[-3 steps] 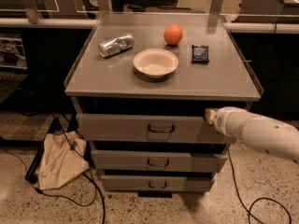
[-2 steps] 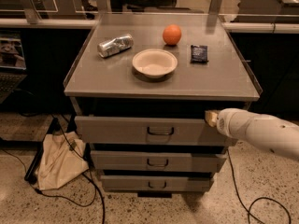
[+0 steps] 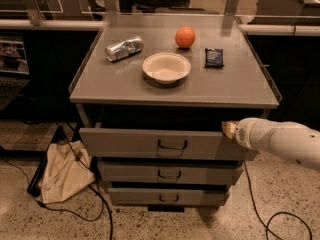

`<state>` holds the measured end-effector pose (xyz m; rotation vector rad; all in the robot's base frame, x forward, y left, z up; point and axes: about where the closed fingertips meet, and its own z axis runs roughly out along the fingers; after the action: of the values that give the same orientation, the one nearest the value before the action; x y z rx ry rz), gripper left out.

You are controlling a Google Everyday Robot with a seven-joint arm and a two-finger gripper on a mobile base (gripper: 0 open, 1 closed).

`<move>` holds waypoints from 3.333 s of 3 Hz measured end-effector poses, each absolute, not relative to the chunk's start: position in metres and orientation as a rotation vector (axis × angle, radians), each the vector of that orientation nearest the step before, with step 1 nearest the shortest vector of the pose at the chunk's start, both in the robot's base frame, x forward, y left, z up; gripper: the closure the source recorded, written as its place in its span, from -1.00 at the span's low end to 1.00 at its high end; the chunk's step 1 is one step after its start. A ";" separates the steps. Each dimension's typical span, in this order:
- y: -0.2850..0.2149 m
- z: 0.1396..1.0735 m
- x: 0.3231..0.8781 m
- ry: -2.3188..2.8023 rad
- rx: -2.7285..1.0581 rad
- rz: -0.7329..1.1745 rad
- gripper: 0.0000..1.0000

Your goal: Open top drawer

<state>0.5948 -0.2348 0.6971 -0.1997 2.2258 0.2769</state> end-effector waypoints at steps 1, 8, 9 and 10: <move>-0.233 0.697 0.596 2.227 -0.203 0.275 1.00; -0.214 0.727 0.488 2.520 -0.349 0.400 1.00; -0.213 0.727 0.489 2.518 -0.348 0.401 1.00; -0.209 0.713 0.514 2.510 -0.305 0.408 1.00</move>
Offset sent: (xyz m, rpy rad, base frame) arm 0.0140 0.0146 -0.0347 -0.0780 0.1735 0.0679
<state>0.5141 -0.2089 0.7133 -0.3052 2.5099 0.4077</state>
